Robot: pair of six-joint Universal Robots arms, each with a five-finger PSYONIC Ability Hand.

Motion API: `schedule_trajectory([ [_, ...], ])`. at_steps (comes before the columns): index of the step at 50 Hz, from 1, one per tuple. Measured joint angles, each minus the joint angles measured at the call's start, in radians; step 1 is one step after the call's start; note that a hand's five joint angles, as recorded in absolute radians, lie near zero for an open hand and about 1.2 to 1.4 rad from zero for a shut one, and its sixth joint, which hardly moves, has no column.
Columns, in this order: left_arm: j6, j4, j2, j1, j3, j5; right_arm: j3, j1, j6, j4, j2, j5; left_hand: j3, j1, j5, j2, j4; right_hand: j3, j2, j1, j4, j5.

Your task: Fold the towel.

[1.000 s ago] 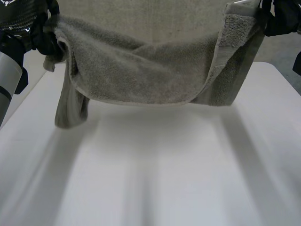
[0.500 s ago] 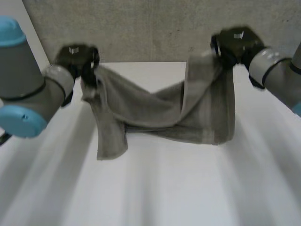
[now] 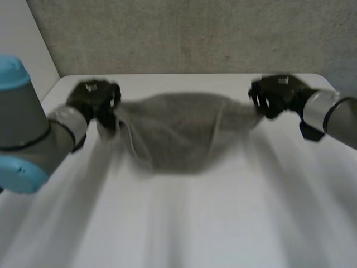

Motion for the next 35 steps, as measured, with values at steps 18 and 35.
schedule_trajectory([
  [18, 0.176, 0.080, -0.139, 0.003, -0.100, 0.038, 0.062, -0.028, -0.111, -0.058, 0.210, 0.109, -0.835, -0.730, -0.785, -0.779, -0.824, -1.085, -1.042, -1.082, -1.092, -1.141],
  [35, 0.194, 0.098, 0.096, 0.010, -0.259, 0.019, 0.478, -0.024, -0.272, -0.368, -0.189, -0.057, -1.150, -1.032, -1.116, -1.087, -1.122, -1.086, -1.042, -1.097, -1.092, -1.148],
])
